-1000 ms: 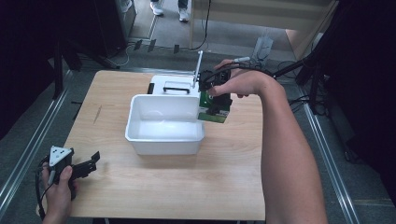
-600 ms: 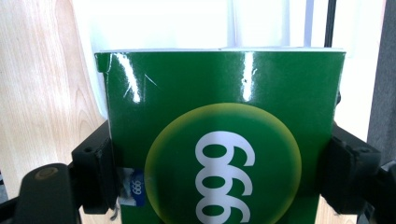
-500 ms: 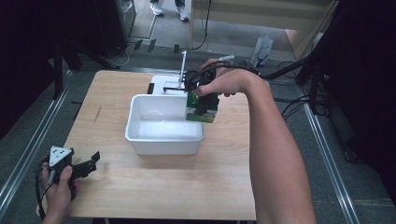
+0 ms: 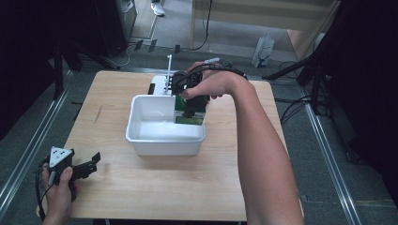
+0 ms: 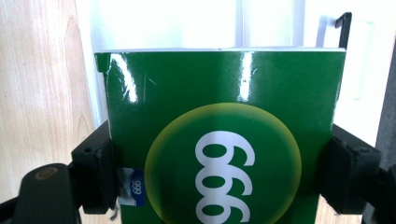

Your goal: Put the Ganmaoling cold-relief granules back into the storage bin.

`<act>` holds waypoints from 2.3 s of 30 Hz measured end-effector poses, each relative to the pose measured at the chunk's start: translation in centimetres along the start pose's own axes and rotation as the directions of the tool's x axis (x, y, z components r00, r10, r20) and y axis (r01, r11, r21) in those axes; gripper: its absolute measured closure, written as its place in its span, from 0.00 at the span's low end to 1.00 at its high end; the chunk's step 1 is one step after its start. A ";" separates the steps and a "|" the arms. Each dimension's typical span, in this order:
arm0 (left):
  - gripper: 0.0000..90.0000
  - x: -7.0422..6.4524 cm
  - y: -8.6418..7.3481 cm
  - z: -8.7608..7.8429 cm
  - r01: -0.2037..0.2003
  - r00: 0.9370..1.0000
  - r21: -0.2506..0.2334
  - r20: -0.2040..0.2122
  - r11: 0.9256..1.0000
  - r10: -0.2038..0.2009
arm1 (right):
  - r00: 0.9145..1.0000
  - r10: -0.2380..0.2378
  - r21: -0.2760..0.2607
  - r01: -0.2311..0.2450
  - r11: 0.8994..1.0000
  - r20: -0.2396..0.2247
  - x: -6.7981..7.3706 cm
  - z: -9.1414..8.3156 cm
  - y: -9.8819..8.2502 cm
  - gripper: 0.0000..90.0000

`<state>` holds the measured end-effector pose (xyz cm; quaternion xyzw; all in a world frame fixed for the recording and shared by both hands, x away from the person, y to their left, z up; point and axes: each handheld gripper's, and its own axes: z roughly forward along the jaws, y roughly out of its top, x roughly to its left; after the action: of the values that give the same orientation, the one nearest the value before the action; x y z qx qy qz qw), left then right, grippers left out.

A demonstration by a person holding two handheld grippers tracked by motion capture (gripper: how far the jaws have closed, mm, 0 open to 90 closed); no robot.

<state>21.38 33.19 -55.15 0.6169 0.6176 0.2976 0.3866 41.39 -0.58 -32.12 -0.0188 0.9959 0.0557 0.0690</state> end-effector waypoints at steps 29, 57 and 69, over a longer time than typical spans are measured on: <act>0.06 0.0 0.0 0.0 0.004 1.000 -0.008 0.001 1.000 -0.004 | 1.000 -0.020 0.039 0.021 0.999 -0.021 -0.3 5.0 0.0 0.18; 0.06 0.0 -0.1 0.0 0.009 1.000 -0.015 0.002 1.000 -0.009 | 0.999 -0.007 0.051 0.009 0.999 -0.037 0.2 10.1 -0.6 0.17; 0.06 0.0 -0.1 -0.1 0.009 1.000 -0.012 0.001 1.000 -0.009 | 0.999 0.006 0.062 -0.004 0.998 -0.039 0.4 11.8 -0.6 0.17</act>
<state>21.22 33.20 -55.21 0.6117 0.6184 0.2992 0.3922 42.57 0.14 -43.85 -0.0152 0.9983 0.0245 0.0498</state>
